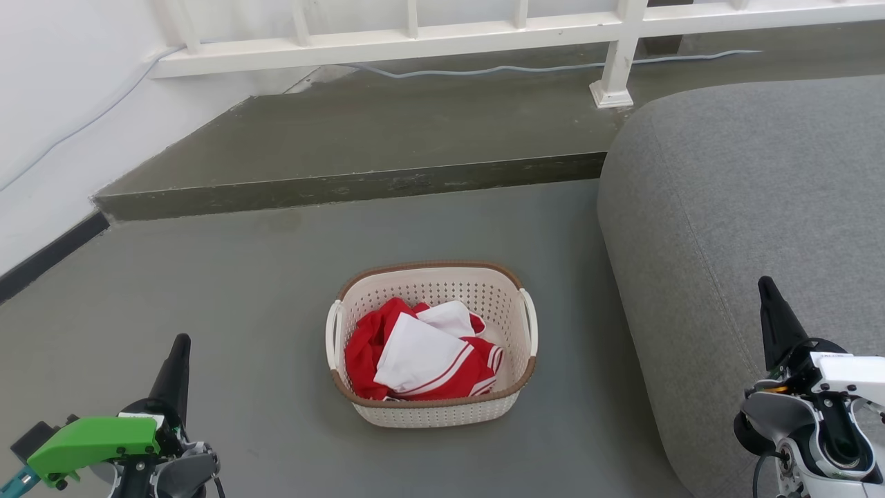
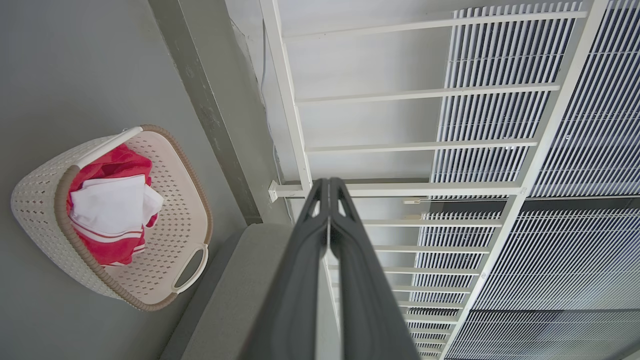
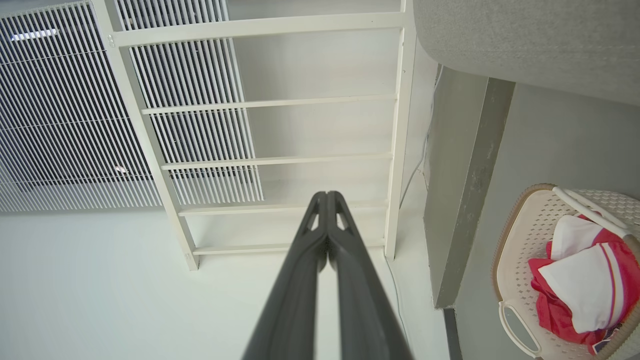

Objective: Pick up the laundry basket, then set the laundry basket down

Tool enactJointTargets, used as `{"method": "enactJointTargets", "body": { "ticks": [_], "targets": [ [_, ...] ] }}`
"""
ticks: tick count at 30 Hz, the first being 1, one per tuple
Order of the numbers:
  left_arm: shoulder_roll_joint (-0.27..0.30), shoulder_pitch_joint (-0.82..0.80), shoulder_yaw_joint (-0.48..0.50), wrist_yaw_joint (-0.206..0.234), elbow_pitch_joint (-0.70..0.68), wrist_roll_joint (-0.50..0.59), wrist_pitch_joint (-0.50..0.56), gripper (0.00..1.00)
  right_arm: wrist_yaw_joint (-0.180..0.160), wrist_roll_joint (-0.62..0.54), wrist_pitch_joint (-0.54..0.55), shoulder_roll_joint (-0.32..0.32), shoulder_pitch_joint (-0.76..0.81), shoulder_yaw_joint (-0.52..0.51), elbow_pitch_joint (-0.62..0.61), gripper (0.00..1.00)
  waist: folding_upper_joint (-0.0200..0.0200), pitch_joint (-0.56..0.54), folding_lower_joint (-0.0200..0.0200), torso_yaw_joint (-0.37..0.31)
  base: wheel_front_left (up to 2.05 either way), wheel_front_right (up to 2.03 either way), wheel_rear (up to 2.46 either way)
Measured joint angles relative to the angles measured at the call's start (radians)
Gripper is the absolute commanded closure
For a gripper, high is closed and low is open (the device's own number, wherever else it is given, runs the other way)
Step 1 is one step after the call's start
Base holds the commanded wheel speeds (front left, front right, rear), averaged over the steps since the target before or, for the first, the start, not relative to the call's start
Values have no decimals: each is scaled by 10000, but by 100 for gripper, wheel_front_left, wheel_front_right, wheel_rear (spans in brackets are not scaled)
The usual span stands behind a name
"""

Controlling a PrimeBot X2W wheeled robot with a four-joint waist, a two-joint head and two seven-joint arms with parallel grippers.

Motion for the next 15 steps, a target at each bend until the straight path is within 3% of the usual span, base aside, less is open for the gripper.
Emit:
{"method": "enactJointTargets", "body": {
  "ticks": [15],
  "targets": [
    [0, 0, 0, 0, 0, 0, 0, 100, 0, -2, 0, 0, 0, -2, 0, 100, 0, 0, 0, 0, 0, 0, 0]
  ]
}}
